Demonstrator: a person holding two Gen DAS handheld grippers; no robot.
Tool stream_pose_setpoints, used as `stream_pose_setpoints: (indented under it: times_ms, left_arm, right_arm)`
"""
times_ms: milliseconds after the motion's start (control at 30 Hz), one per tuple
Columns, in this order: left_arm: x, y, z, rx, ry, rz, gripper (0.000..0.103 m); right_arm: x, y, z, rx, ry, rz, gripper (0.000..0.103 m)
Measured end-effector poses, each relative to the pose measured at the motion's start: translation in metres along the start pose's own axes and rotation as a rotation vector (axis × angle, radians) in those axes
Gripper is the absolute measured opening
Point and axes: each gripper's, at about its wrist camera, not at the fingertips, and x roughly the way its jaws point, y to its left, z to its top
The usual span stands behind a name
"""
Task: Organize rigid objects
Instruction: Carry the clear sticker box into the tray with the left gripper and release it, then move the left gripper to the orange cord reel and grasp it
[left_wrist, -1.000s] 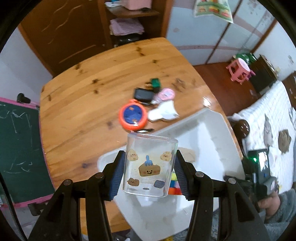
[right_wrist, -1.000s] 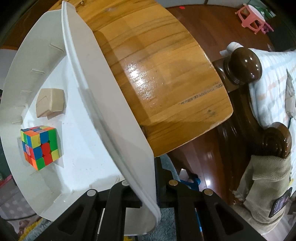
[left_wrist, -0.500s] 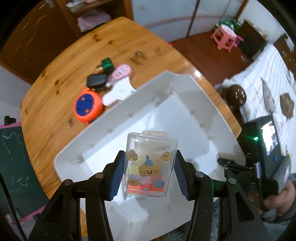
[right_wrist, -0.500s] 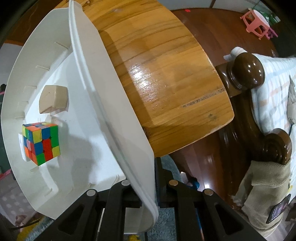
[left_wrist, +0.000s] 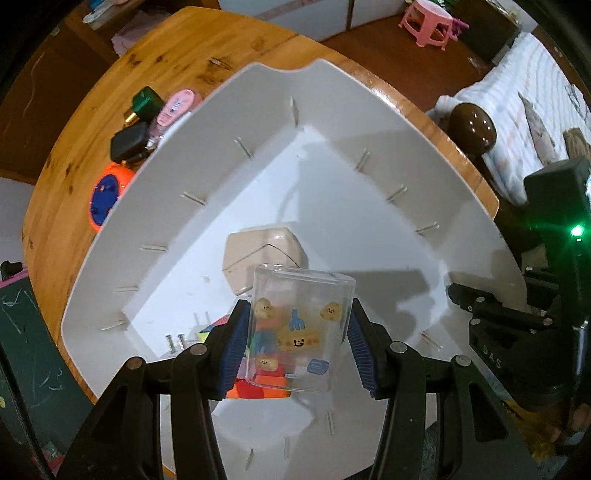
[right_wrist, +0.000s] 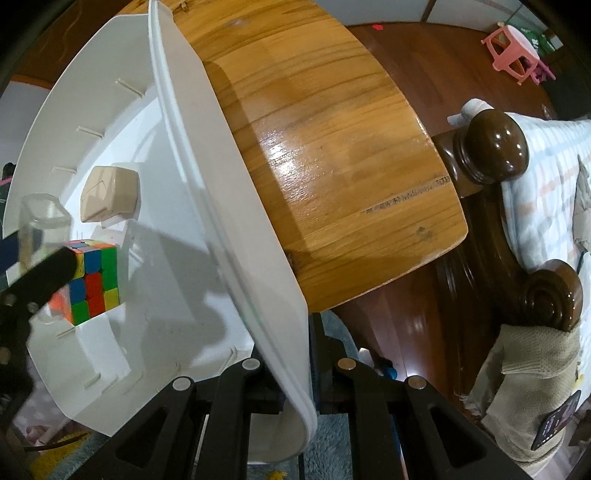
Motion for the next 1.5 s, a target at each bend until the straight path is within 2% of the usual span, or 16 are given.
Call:
stream_pose_setpoints:
  times_ms: [200, 467, 500, 533, 600, 867, 1133, 1500]
  left_arm:
    - [0.009, -0.01, 0.001, 0.042, -0.004, 0.031, 0.055]
    - [0.03, -0.026, -0.001, 0.118, 0.034, 0.086, 0.056]
    - [0.03, -0.027, 0.0, 0.118, 0.036, 0.083, 0.061]
    - [0.03, -0.027, 0.0, 0.115, 0.038, 0.077, 0.073]
    - [0.029, -0.023, -0.001, 0.106, 0.034, 0.07, 0.086]
    - [0.014, -0.004, -0.002, 0.045, 0.016, 0.064, 0.087]
    - [-0.018, 0.017, -0.002, -0.016, -0.037, 0.039, 0.087]
    - [-0.082, 0.101, 0.008, -0.211, -0.161, 0.039, 0.087]
  right_arm:
    - [0.0, 0.0, 0.0, 0.003, -0.005, -0.003, 0.01]
    - [0.001, 0.0, -0.002, 0.006, -0.009, -0.007, 0.01]
    - [0.001, 0.0, -0.002, 0.006, -0.01, -0.007, 0.01]
    - [0.001, -0.001, -0.002, 0.007, -0.01, -0.007, 0.01]
    - [0.001, -0.001, -0.002, 0.008, -0.011, -0.007, 0.01]
    - [0.002, -0.004, -0.002, 0.026, -0.011, 0.0, 0.01]
    - [0.003, -0.006, -0.003, 0.044, -0.01, 0.005, 0.01]
    - [0.002, -0.008, -0.003, 0.067, -0.009, 0.017, 0.01]
